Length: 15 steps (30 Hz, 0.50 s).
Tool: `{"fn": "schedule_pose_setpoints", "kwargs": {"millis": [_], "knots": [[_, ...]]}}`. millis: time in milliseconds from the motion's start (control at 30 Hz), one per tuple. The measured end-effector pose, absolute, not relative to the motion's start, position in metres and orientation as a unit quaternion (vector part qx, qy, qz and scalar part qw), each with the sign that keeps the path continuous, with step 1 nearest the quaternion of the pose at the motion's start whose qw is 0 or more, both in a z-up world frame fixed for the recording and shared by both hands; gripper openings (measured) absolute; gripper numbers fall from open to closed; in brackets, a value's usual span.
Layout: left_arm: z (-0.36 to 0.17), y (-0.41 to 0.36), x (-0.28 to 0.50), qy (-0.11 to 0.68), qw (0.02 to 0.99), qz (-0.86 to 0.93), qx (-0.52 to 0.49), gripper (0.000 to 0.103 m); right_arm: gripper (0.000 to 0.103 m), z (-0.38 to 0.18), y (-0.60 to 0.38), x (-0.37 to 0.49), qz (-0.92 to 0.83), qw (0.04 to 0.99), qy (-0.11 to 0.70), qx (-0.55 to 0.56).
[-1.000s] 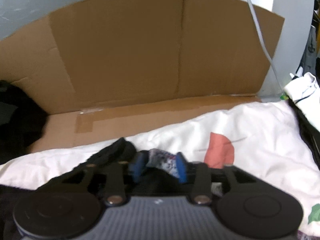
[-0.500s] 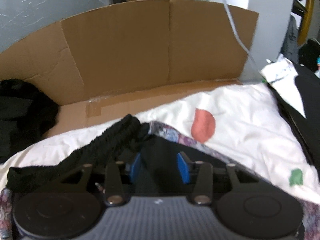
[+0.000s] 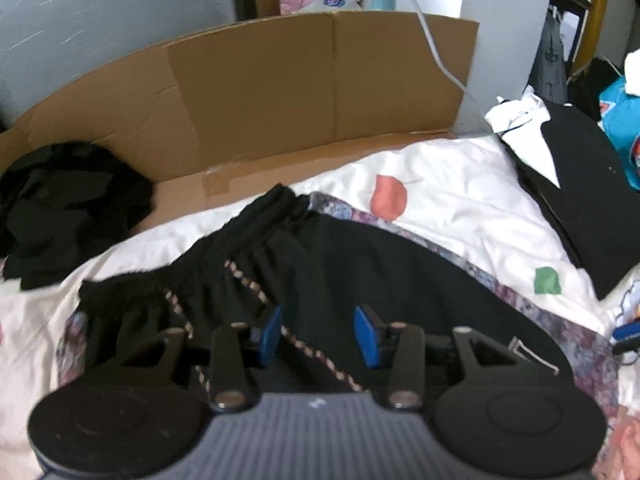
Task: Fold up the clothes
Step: 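Open both tools and lift them off the shorts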
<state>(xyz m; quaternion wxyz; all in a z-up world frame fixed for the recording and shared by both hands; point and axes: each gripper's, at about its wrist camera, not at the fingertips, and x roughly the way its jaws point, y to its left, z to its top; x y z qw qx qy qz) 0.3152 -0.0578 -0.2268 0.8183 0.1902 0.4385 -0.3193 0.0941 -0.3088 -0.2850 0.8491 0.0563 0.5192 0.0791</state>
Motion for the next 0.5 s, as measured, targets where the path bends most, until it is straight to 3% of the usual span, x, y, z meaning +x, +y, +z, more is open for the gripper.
{"fn": "schedule_pose_setpoints", "kwargs": {"millis": [200, 500], "knots": [[-0.223, -0.032, 0.288, 0.447, 0.823, -0.310, 0.168, 0.066, 0.017, -0.277, -0.297, 0.093, 0.072, 0.855, 0.512, 0.041], [-0.220, 0.000, 0.254, 0.466, 0.819, -0.295, 0.160, 0.067, 0.017, -0.254, -0.282, 0.092, 0.076, 0.856, 0.511, 0.010]]}}
